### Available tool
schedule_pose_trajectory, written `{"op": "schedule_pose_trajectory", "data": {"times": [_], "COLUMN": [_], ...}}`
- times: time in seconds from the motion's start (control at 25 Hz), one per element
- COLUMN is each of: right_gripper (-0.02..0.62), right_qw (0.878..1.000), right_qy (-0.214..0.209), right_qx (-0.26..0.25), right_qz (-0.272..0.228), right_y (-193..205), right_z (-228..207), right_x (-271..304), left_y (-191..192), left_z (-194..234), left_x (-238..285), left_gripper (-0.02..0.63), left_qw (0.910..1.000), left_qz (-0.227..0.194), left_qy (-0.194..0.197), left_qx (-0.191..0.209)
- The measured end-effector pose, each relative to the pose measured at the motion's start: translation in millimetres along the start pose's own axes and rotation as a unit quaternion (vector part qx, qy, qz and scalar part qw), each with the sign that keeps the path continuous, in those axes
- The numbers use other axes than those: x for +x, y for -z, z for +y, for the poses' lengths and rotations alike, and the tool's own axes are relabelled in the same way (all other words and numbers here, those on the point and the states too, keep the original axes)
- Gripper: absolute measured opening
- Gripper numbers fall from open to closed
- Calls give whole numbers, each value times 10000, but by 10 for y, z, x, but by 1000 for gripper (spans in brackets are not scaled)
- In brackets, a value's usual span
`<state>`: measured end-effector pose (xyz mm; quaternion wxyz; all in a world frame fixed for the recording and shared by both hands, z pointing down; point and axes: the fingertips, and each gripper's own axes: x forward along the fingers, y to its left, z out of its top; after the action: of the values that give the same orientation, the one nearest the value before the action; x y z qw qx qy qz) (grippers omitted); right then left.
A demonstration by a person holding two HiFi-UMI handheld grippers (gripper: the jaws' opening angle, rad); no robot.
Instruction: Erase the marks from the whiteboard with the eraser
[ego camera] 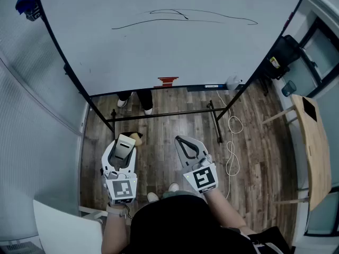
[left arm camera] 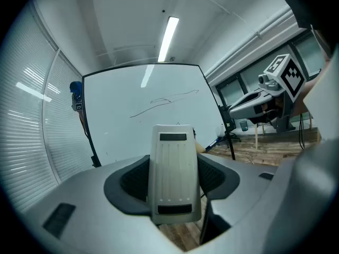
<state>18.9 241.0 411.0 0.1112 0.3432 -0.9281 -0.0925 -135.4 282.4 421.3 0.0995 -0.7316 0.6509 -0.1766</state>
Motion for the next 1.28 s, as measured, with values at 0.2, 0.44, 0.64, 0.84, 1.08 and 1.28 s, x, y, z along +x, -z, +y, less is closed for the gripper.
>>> {"op": "schedule_pose_trajectory", "data": {"times": [0.2,0.44,0.64,0.84,1.08,1.28], "right_gripper": [26,26,26,26,26,26], "right_qw": [10000,9998,9993,9990,9991,9993], "right_qy": [-62,-65,-76,-131,-245,-153], "right_qx": [31,130,255,391,341,330], "right_qz": [-20,-129,-249,-153,-55,-79], "right_y": [23,94,182,325,342,220], "right_z": [-40,-268,-562,-736,-820,-891], "right_x": [24,62,63,248,885,1640], "left_y": [6,-19,-40,-53,161,241], "left_z": [-56,-195,-278,-162,267,855], "left_x": [55,279,466,693,1149,1659], "left_gripper": [267,267,267,267,267,267], "left_qw": [10000,9996,9989,9993,9986,9985], "left_qz": [64,158,271,277,358,230], "left_qy": [-19,111,73,-144,-216,-241], "left_qx": [7,201,367,224,316,423]}}
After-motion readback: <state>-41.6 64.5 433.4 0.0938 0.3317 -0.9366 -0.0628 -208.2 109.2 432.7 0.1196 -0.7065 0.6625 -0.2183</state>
